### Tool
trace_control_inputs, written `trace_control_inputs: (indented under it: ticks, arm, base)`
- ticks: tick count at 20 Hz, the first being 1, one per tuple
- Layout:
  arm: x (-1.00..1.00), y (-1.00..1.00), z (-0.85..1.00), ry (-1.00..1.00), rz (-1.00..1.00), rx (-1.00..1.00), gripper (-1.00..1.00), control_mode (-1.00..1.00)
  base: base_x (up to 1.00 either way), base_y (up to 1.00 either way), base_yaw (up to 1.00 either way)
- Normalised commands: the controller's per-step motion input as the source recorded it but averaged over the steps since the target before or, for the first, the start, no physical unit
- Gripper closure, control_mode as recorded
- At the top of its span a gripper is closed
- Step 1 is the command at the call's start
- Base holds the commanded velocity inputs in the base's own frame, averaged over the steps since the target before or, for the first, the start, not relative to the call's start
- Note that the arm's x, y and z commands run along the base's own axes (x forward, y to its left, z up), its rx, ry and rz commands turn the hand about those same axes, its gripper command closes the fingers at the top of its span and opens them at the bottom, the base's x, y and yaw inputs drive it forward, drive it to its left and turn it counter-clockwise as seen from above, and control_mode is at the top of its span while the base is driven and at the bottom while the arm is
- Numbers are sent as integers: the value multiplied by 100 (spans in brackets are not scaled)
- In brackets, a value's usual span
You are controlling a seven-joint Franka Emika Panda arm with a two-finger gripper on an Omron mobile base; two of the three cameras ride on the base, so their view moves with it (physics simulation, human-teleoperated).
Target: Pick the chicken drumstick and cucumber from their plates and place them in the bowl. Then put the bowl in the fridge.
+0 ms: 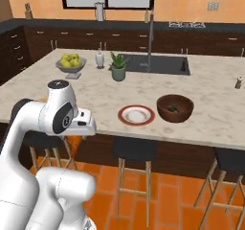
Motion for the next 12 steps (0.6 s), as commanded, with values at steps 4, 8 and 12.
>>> trace_control_inputs:
  ticks: [4, 8, 12]
  arm:
    - [0, 0, 0, 0, 0, 0, 100, 100]
    - [0, 0, 0, 0, 0, 0, 100, 100]
    - [0, 0, 0, 0, 0, 0, 100, 100]
  base:
    - [14, -100, 7]
    - [78, -100, 17]
    - [100, -58, 9]
